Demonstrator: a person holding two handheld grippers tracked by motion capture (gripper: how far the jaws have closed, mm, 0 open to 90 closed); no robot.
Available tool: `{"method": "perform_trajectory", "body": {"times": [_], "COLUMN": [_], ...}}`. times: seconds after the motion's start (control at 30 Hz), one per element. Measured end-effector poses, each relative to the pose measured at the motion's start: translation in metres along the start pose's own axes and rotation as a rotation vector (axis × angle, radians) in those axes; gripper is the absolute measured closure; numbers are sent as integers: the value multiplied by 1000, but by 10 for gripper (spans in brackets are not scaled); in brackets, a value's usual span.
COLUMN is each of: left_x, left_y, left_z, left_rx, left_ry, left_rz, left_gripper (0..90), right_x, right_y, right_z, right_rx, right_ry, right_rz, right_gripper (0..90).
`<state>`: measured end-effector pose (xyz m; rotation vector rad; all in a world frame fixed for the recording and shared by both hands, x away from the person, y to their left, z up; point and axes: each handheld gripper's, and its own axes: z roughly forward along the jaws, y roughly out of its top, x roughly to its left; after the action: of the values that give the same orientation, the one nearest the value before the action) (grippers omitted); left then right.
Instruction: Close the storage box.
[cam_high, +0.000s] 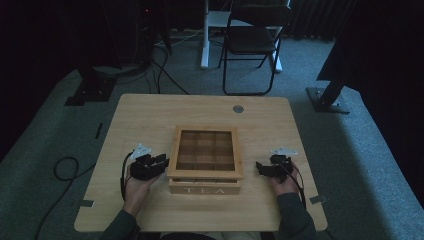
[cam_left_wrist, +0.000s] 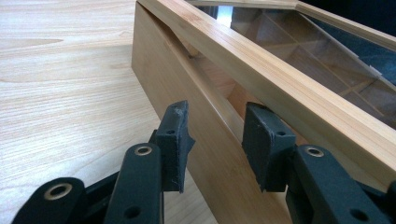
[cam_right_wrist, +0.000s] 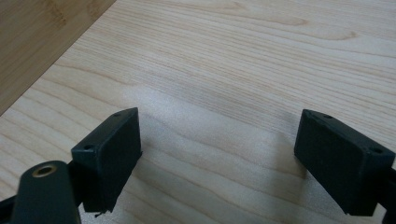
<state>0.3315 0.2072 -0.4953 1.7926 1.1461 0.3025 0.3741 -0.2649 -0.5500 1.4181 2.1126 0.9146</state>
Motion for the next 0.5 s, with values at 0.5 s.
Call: {"method": "perform_trajectory", "body": {"times": [0.5], "left_x": [0], "left_y": [10], "left_z": [-13], "left_rx": [-73], "left_ry": [-73], "left_rz": [-24], "left_gripper": [566], "right_x": [0], "right_y": [0], "right_z": [0], "right_rx": [0], "right_ry": [-2], "right_rz": [2], "right_gripper": [145]}}
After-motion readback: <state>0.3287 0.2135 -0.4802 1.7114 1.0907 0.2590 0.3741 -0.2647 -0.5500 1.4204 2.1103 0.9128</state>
